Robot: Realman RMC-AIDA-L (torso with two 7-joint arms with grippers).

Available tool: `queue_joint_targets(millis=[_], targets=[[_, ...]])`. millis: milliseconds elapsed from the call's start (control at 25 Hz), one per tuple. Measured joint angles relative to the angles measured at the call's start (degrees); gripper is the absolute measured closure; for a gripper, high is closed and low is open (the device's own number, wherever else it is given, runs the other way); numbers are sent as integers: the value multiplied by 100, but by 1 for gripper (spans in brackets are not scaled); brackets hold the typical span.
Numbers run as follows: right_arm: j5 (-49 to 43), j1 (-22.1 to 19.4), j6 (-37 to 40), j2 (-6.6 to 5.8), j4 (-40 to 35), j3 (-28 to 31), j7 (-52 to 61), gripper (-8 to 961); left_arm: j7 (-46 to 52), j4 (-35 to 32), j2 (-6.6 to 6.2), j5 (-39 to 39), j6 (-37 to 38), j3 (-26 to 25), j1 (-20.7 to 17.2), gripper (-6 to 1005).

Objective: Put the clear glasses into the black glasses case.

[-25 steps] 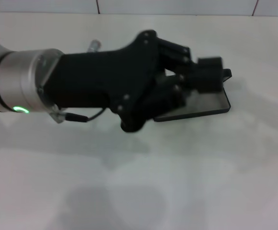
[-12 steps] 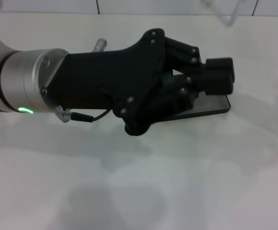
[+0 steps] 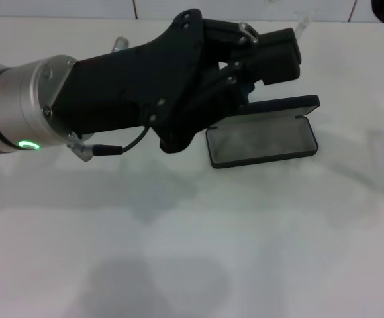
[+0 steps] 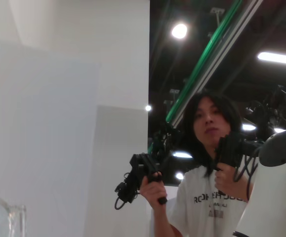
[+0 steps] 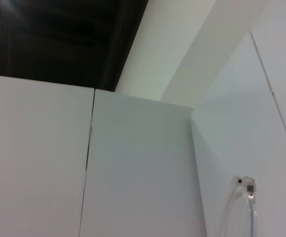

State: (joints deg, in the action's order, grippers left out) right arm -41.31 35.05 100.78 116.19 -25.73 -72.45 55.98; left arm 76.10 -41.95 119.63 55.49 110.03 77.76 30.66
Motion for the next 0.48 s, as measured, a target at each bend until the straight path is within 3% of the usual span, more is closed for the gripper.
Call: queue_joint_targets(millis=[480], targets=[[-2,93,-287,0,-31,-591,-15,836,-86,171,7,-56,-30,-226,-8,949]])
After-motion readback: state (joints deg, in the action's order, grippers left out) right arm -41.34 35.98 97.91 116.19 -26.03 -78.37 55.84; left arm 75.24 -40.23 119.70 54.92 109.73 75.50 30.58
